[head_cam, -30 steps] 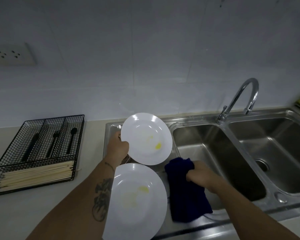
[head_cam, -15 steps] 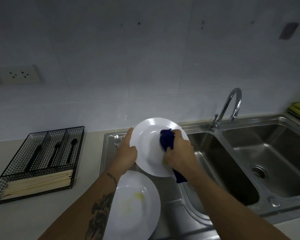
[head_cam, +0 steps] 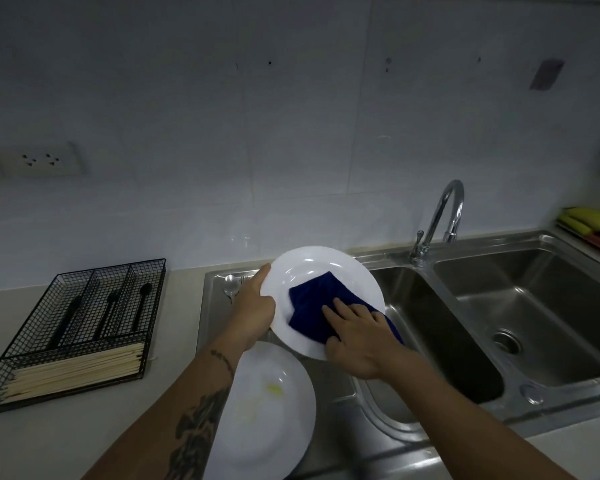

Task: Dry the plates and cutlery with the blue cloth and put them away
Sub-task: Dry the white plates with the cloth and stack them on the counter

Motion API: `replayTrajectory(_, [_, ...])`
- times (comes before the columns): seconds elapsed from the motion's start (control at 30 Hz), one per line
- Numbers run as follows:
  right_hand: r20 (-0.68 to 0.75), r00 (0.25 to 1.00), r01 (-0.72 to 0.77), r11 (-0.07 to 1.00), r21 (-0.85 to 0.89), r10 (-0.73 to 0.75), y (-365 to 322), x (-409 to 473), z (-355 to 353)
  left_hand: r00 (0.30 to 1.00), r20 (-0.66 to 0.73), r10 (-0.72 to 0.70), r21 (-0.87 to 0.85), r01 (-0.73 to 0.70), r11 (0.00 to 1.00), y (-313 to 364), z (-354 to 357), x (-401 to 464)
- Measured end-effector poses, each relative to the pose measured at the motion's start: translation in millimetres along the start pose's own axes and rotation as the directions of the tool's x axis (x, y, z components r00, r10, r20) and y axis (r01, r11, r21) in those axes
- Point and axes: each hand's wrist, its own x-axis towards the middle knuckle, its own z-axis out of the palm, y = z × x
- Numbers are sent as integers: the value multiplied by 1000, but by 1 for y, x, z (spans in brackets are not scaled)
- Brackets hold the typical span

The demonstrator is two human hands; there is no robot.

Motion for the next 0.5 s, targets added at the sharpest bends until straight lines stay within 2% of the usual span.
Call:
replayTrajectory(0.1, [-55, 994, -98, 994, -37, 96, 4, 5, 3, 999, 48, -7, 27, 6, 1000, 3, 3, -4])
replayTrajectory(0.2, [-79, 991, -108, 993, 43, 111, -3, 11, -3, 997, 82, 5, 31, -7, 999, 9, 10, -11])
replayTrajectory(0.27, [-103, 994, -29, 998, 62, 36, -10, 13, -9, 996, 92, 21, 21, -23, 999, 12, 11, -10])
replayTrajectory(0.4, [-85, 974, 208, 978, -7, -208, -20, 0, -15, 995, 92, 34, -44, -31, 999, 18, 0, -6])
replayTrajectory(0.5, [-114, 959, 254, 966, -53, -259, -11, -10, -18, 995, 73, 70, -49, -67, 997, 19, -10, -6])
